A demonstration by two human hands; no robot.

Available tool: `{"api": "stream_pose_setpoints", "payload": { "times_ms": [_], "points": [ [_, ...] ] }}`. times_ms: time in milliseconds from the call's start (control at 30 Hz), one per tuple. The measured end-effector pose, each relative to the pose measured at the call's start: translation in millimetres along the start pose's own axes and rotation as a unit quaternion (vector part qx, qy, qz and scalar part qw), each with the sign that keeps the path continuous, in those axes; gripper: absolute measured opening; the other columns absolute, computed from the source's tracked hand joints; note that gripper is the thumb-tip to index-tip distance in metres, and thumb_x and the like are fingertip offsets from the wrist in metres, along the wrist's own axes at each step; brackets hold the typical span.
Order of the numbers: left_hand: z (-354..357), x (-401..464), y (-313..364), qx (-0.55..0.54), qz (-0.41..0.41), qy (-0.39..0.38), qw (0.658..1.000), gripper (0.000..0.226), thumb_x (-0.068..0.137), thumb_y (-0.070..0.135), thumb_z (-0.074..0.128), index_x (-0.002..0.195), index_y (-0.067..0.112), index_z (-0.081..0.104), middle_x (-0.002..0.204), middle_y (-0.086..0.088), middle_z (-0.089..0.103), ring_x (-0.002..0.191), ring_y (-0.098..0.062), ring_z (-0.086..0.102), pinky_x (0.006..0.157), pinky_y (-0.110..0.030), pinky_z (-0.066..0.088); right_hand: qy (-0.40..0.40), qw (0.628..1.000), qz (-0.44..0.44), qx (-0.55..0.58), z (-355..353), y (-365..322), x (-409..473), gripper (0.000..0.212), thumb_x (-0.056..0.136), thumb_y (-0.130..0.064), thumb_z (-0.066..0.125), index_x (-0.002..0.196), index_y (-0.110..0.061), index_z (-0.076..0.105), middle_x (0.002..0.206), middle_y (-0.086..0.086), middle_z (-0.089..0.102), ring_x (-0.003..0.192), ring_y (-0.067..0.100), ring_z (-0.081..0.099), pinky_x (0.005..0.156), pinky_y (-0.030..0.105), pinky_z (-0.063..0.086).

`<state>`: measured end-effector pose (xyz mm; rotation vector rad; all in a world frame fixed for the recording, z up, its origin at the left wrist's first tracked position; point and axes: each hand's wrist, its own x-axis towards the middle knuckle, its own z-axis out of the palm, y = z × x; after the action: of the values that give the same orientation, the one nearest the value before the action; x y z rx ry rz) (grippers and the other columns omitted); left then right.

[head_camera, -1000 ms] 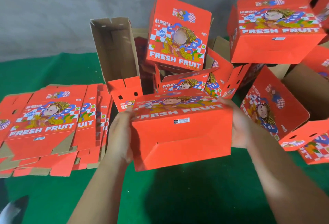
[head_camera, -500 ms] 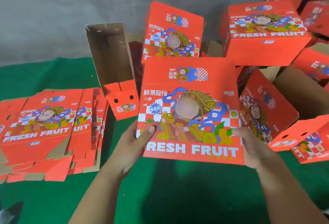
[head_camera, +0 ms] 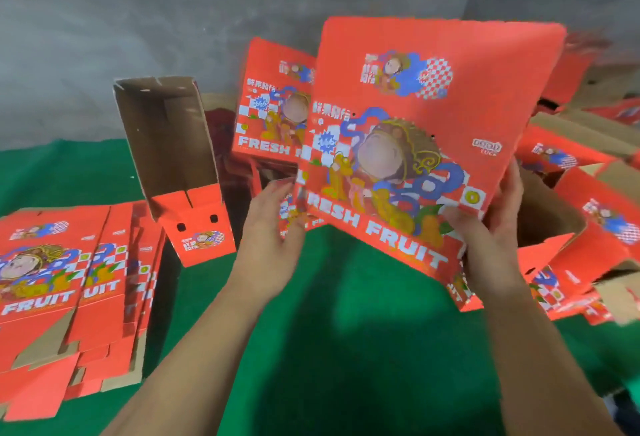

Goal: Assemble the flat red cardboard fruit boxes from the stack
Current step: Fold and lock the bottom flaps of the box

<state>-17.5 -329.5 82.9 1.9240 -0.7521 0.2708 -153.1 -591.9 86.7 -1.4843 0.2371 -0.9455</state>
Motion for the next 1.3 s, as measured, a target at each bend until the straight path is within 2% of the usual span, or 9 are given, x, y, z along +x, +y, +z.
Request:
{"api": "stream_pose_setpoints", "payload": {
  "times_ms": [100,200,300,367,567,767,1000,1200,1300],
  "points": [
    [21.1,-2.2,3.4,-0.084,-0.065,-0.05,0.993,0.042,0.099,0.005,0.062,0.136,0.024,0.055,0.136,0.008,0.056,0.128,-0.014,0.055,0.113,-0.027,0.038,0.098,0.974,-0.135,-0.154,-40.8,0.2,36.2,0.113,0.086,-0.023,0.082,0.165,-0.017,0.002,0.169,0.017,0.022,0.155,0.034,0.028,0.125,0.058,0.026],
    [36.7,-16.5,-6.4,-0.117,-0.131,-0.108,0.978,0.034,0.1,0.009,0.064,0.131,0.023,0.06,0.138,0.005,0.062,0.128,-0.017,0.058,0.114,-0.037,0.042,0.207,0.898,-0.133,-0.365,-85.2,13.3,61.3,0.126,0.077,-0.049,0.084,0.163,0.001,0.007,0.166,0.031,0.011,0.156,0.044,0.012,0.129,0.046,0.002],
    [41.2,-24.3,-13.9,-0.122,-0.171,-0.121,0.97,0.034,0.1,0.014,0.065,0.132,0.024,0.06,0.136,0.011,0.062,0.128,-0.015,0.058,0.112,-0.034,0.043,0.256,0.871,0.027,-0.419,-103.7,27.3,74.5,0.124,0.077,-0.044,0.074,0.164,-0.001,-0.003,0.162,0.043,0.0,0.154,0.055,0.002,0.127,0.054,0.002],
    [41.8,-26.1,-14.7,-0.124,-0.194,-0.132,0.964,0.031,0.1,0.018,0.065,0.125,0.035,0.061,0.134,0.018,0.062,0.125,-0.009,0.058,0.109,-0.035,0.046,0.26,0.861,0.094,-0.426,-107.4,30.1,81.8,0.111,0.083,-0.03,0.061,0.163,-0.005,-0.01,0.166,0.037,-0.002,0.156,0.051,0.001,0.128,0.055,0.002],
    [45.1,-26.7,-11.8,-0.154,-0.223,-0.15,0.951,0.027,0.101,0.022,0.064,0.114,0.046,0.064,0.125,0.028,0.063,0.105,0.004,0.063,0.087,-0.025,0.046,0.322,0.859,0.16,-0.364,-52.3,29.5,58.5,0.114,0.072,-0.023,0.06,0.165,-0.031,-0.006,0.171,0.02,0.003,0.153,0.048,0.014,0.125,0.056,0.013],
    [49.1,-18.6,-6.2,-0.198,-0.243,-0.108,0.943,0.021,0.102,0.018,0.062,0.117,0.031,0.066,0.118,0.021,0.065,0.083,0.019,0.059,0.07,-0.002,0.041,0.043,0.925,0.046,-0.375,60.8,54.5,-0.1,0.091,0.081,-0.013,0.073,0.161,-0.01,0.028,0.167,0.021,0.019,0.157,0.035,0.016,0.127,0.047,0.014],
    [30.2,-15.8,-14.9,-0.236,-0.283,-0.007,0.93,0.024,0.104,0.007,0.057,0.124,0.017,0.065,0.116,0.009,0.067,0.082,0.021,0.059,0.076,0.0,0.042,-0.179,0.939,-0.003,-0.293,156.8,66.8,-41.7,0.078,0.092,-0.012,0.066,0.16,-0.026,0.03,0.171,-0.001,0.008,0.157,0.007,0.005,0.119,0.018,0.008],
    [-8.5,-25.9,-51.2,-0.189,-0.315,0.068,0.928,0.026,0.103,0.004,0.054,0.122,0.018,0.065,0.112,0.011,0.066,0.076,0.02,0.058,0.072,0.0,0.042,-0.279,0.915,0.036,-0.289,213.2,79.1,-61.4,0.074,0.095,-0.011,0.065,0.16,-0.024,0.031,0.169,0.004,0.009,0.157,0.02,0.013,0.122,0.028,0.018],
    [-38.5,-40.9,-73.7,-0.104,-0.307,0.075,0.943,0.026,0.101,0.008,0.058,0.122,0.022,0.064,0.12,0.006,0.066,0.098,0.01,0.063,0.087,-0.009,0.048,-0.3,0.908,0.038,-0.291,241.1,90.8,-77.2,0.074,0.092,-0.009,0.066,0.157,-0.022,0.034,0.164,0.007,0.019,0.154,0.027,0.024,0.124,0.038,0.028]
  ]
}}
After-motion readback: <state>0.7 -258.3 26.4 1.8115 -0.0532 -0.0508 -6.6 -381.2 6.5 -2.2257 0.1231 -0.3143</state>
